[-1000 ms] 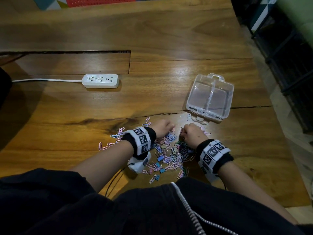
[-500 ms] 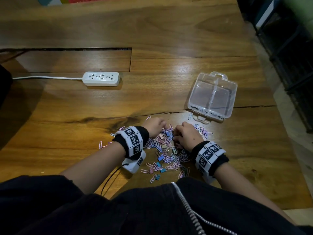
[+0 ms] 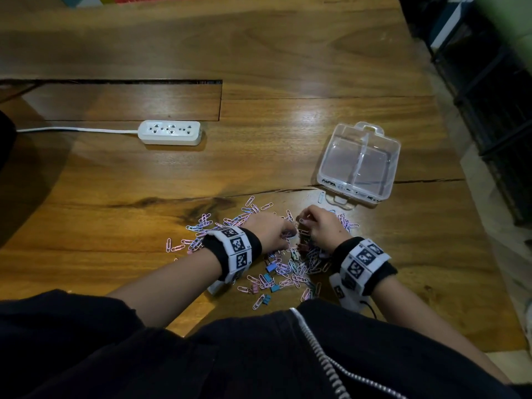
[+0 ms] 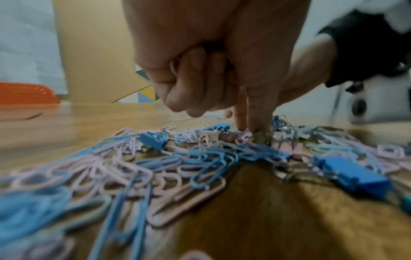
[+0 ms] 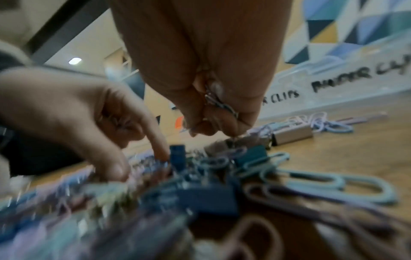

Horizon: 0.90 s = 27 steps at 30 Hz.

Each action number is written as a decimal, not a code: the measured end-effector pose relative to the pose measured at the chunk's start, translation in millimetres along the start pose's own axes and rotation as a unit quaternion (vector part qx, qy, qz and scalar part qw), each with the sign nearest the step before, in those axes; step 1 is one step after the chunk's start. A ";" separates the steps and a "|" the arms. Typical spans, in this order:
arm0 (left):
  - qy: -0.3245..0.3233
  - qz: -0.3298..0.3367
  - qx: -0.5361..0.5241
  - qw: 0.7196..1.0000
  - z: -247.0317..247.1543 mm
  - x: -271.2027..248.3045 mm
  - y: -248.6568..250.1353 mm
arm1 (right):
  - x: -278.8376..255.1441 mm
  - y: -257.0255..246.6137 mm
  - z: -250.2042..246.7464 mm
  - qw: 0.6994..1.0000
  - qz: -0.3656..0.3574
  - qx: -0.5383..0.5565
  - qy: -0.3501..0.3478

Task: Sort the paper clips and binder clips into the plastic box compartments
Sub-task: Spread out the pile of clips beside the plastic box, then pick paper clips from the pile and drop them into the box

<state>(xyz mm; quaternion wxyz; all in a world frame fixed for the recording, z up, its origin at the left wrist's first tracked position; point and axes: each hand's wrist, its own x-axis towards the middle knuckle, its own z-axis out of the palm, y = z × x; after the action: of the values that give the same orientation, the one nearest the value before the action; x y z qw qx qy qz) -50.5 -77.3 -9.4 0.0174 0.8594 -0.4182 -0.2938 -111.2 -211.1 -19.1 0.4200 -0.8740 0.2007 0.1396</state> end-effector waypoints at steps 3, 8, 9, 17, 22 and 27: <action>-0.011 0.018 0.055 0.998 1.9 3.1 2.3 | 2.9 -0.5 -17.0 0.990 0.041 0.130 -0.034; -0.016 0.006 0.057 0.998 -0.2 2.5 -2.3 | 12.1 -10.0 -57.6 0.930 0.097 0.353 -0.021; -0.024 -0.006 0.022 0.999 -1.6 3.2 -4.7 | 14.3 -14.6 -65.7 0.932 0.090 0.351 -0.008; -0.048 -0.138 -0.624 0.767 -38.8 27.4 -15.5 | 62.9 -27.3 -88.4 0.952 0.069 0.276 0.116; -0.110 -0.130 -0.754 0.635 -52.9 43.3 -12.8 | 70.9 -20.2 -73.6 0.981 0.066 0.141 0.113; -0.120 -0.132 -0.741 0.648 -58.3 47.6 -9.8 | 47.0 -6.8 -63.3 0.955 0.083 -0.096 0.270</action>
<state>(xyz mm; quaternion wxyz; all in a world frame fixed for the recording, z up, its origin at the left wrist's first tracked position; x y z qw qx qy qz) 9.5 -118.2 12.7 0.5590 0.5640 0.0576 -0.6051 -61.9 -268.3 4.7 0.2511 -0.8955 0.3643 -0.0480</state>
